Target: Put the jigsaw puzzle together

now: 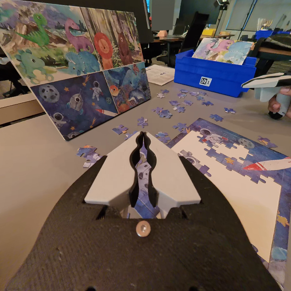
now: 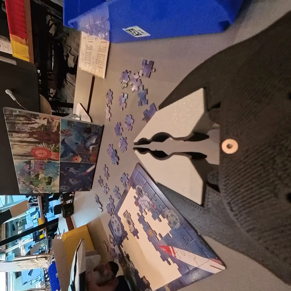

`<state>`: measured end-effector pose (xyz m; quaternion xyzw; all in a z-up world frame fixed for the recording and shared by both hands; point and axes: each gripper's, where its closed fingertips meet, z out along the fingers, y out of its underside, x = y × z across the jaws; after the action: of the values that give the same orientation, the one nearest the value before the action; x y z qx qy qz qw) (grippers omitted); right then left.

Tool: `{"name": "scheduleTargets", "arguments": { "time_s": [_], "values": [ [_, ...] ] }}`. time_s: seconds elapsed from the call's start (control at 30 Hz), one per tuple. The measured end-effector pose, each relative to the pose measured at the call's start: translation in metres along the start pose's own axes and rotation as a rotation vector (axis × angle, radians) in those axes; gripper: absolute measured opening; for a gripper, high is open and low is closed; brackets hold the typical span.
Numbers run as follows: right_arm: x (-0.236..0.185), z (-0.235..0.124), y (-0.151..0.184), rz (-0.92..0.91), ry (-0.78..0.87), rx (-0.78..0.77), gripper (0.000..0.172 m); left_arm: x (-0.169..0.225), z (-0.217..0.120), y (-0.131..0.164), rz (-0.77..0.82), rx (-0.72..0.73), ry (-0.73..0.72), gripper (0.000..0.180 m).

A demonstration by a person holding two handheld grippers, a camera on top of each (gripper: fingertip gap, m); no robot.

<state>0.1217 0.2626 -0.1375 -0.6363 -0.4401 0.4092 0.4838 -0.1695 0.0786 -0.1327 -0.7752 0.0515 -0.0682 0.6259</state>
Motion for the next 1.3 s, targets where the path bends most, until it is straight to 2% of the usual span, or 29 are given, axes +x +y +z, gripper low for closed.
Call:
{"name": "scheduleTargets", "arguments": {
  "time_s": [0.2,0.3,0.37,0.5,0.57,0.77,1.03,1.17,1.3],
  "values": [
    [-0.004,0.005,0.005,-0.006,0.015,-0.021,0.006,-0.004,0.0,0.003,-0.026,-0.013,-0.012,0.0],
    [0.0,0.008,0.008,-0.002,0.06,-0.035,0.017,-0.005,0.001,0.005,-0.024,-0.026,-0.022,0.0],
    [0.01,0.009,0.01,-0.014,0.131,-0.045,0.025,-0.007,0.002,0.008,-0.019,-0.04,-0.034,0.0],
    [0.038,-0.002,0.017,-0.174,0.402,-0.129,0.025,-0.008,0.004,0.012,-0.009,-0.067,-0.05,0.0],
    [0.04,-0.005,0.016,-0.211,0.454,-0.143,0.026,-0.009,0.004,0.014,-0.001,-0.078,-0.06,0.0],
    [0.04,-0.002,0.024,-0.263,0.483,-0.207,0.028,-0.01,0.005,0.018,0.02,-0.099,-0.079,0.0],
    [0.035,0.002,0.024,-0.277,0.461,-0.203,0.032,-0.01,0.005,0.018,0.024,-0.099,-0.082,0.0],
    [0.032,0.0,0.015,-0.272,0.466,-0.146,0.046,-0.01,0.005,0.018,0.026,-0.1,-0.084,0.0],
    [0.027,-0.008,-0.002,-0.303,0.483,-0.034,0.069,-0.012,0.006,0.018,0.029,-0.102,-0.096,0.003]
  ]
}}
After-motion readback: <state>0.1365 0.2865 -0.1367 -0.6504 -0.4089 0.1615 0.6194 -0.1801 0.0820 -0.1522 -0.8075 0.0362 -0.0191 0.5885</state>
